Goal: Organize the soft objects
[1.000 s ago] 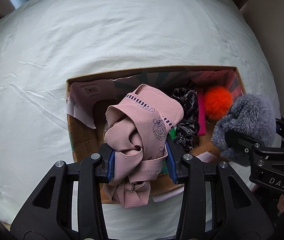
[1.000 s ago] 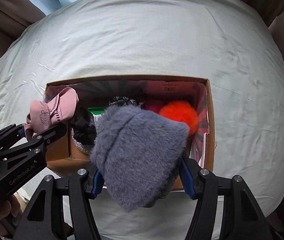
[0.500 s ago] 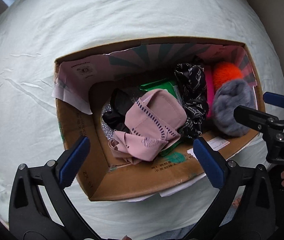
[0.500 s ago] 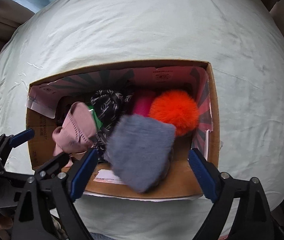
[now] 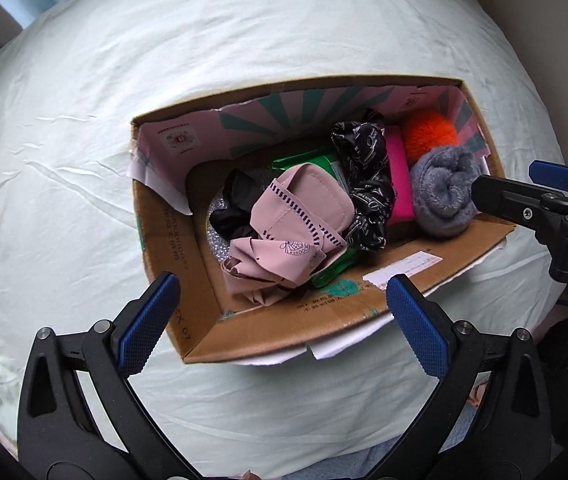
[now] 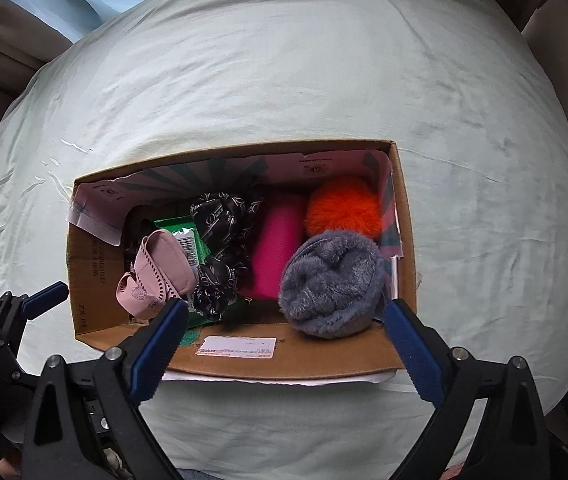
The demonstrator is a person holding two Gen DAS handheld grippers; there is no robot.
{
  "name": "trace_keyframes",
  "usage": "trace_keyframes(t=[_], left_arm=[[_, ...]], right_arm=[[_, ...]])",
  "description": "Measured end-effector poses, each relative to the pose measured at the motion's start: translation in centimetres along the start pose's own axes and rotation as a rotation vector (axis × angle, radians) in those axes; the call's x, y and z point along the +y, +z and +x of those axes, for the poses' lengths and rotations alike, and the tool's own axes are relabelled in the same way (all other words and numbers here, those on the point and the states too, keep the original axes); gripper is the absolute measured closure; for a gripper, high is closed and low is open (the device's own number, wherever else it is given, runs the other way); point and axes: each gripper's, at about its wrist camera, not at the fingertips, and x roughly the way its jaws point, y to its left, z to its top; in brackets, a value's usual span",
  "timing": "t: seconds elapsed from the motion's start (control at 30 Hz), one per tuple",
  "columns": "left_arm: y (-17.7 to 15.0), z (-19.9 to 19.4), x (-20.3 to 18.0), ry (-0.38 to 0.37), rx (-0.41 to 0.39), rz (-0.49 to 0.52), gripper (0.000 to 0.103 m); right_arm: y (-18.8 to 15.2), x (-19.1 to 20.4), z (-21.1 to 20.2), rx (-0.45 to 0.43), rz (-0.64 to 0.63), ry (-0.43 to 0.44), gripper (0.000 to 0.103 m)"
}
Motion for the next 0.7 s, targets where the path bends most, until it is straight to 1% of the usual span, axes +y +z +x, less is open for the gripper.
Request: trace_keyframes(t=[0.1,0.2,0.27,0.33,0.47,0.53,0.6,0.7], left_arm=[[-0.4,-1.8,0.0,0.014,-0.031,0.001,0.001],[-0.7,-4.3,0.0,0.024,-0.072,-0.02,0.001],[-0.7,-6.3,-0.1,0.027,-0.106,-0.034,0.001],[-0.8,-8.7,-0.4,0.033,-0.151,-0.046,0.001],[-1.1,-14.8,-1.4,0.05,-0.277,-0.082,0.001],[-1.3,-18.4,-2.1,0.054,-0.347,-0.112,0.001],[-2.0,-21.9,-2.8,0.052,-0.426,-0.151,0.001],[-3.1,-26.3,-4.1,0.064,-0.529,-0.191,0.001]], right_arm=[[-0.3,-0.1,-1.5,-0.026,0.0,-0.009,0.005],[-0.7,-0.3,-3.2,-0.055,-0.002,-0.008,0.005],[-1.0,-0.6,-4.9,-0.09,-0.005,0.009,0.005],[-1.4,-0.8,-7.1,-0.146,-0.013,0.014,0.005],[-2.3,-1.2,-12.6,-0.265,-0.038,0.03,0.005],[-2.9,-1.3,-16.2,-0.345,-0.061,0.023,0.005],[-3.4,-1.6,-19.6,-0.409,-0.081,0.018,0.005],[-4.4,-2.3,-24.4,-0.502,-0.09,0.016,0.005]])
